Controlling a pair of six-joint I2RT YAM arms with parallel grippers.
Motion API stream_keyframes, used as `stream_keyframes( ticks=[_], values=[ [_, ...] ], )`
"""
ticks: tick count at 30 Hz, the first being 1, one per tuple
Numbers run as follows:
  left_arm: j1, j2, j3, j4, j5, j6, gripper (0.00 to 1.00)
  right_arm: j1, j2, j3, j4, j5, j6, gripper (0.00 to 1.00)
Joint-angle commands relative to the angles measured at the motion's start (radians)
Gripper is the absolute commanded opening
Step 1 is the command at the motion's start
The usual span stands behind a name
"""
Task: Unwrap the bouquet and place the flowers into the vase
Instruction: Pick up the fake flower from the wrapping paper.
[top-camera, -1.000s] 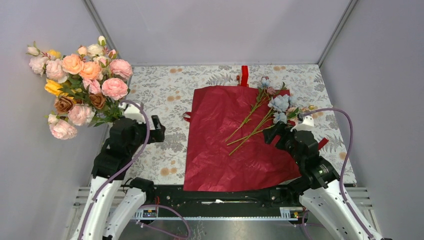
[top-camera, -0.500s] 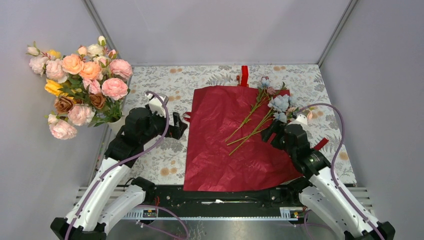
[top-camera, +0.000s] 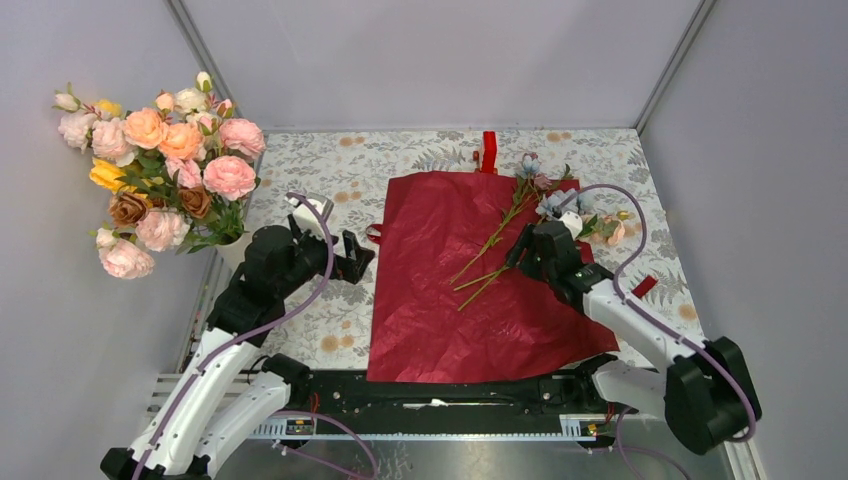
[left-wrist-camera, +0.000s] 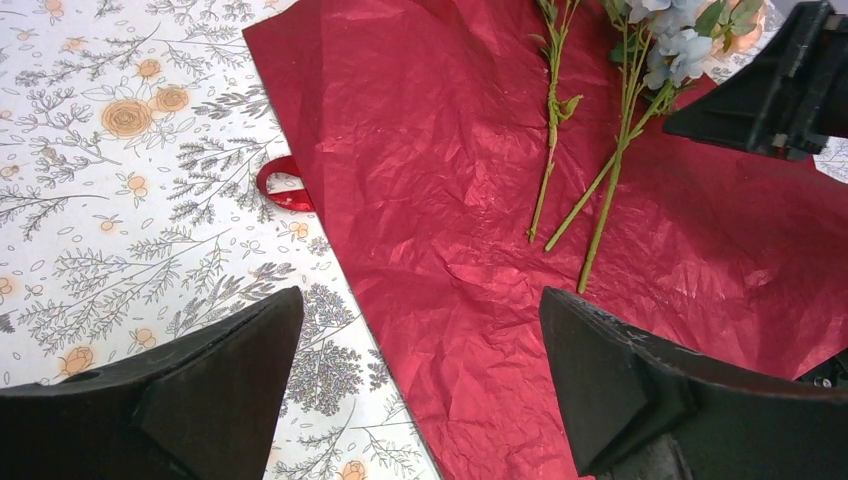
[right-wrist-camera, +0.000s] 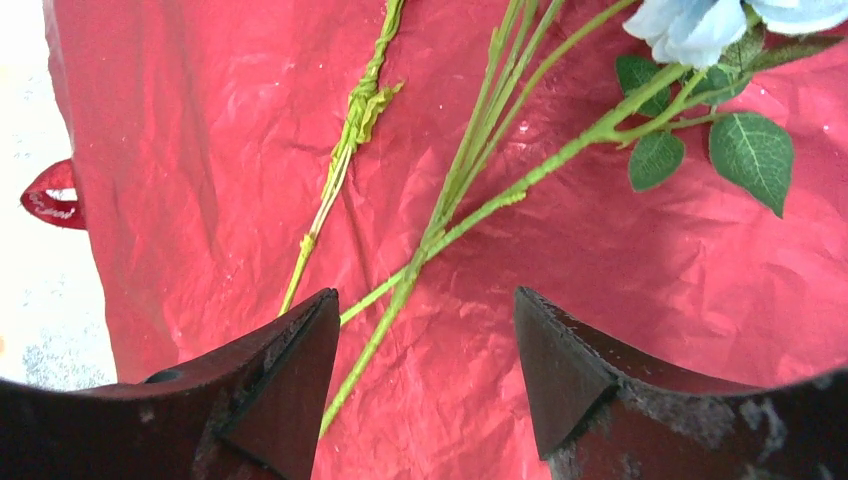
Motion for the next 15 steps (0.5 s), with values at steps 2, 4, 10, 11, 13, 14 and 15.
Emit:
stream_keyframes(
  ticks=[2, 4, 10, 11, 13, 14, 15],
  values=[
    [-0.002, -0.034, -0.004, 0.065, -0.005, -0.010, 0.97, -0.016, 0.096, 0.072, 0.115, 0.078, -0.002, 0.70],
    [-0.002, -0.037, -0.006, 0.064, -0.008, -0.010, 0.97, -0.020, 0.123, 0.069, 0.143, 0.087, 0.003, 0.70],
    [-0.002, -0.046, -0.006, 0.059, -0.018, -0.009, 0.97, -0.030, 0.168, 0.070, 0.165, 0.097, 0.029, 0.69],
    [-0.002, -0.047, -0.006, 0.059, -0.020, -0.009, 0.97, -0.032, 0.174, 0.069, 0.171, 0.095, 0.031, 0.69],
    [-0.002, -0.049, -0.006, 0.058, -0.022, -0.010, 0.97, -0.040, 0.190, 0.074, 0.183, 0.086, 0.033, 0.68],
    [-0.002, -0.049, -0.006, 0.058, -0.022, -0.010, 0.97, -0.046, 0.200, 0.080, 0.187, 0.080, 0.031, 0.68],
    [-0.002, -0.050, -0.007, 0.058, -0.024, -0.010, 0.97, -0.049, 0.214, 0.086, 0.190, 0.078, 0.031, 0.68]
  ],
)
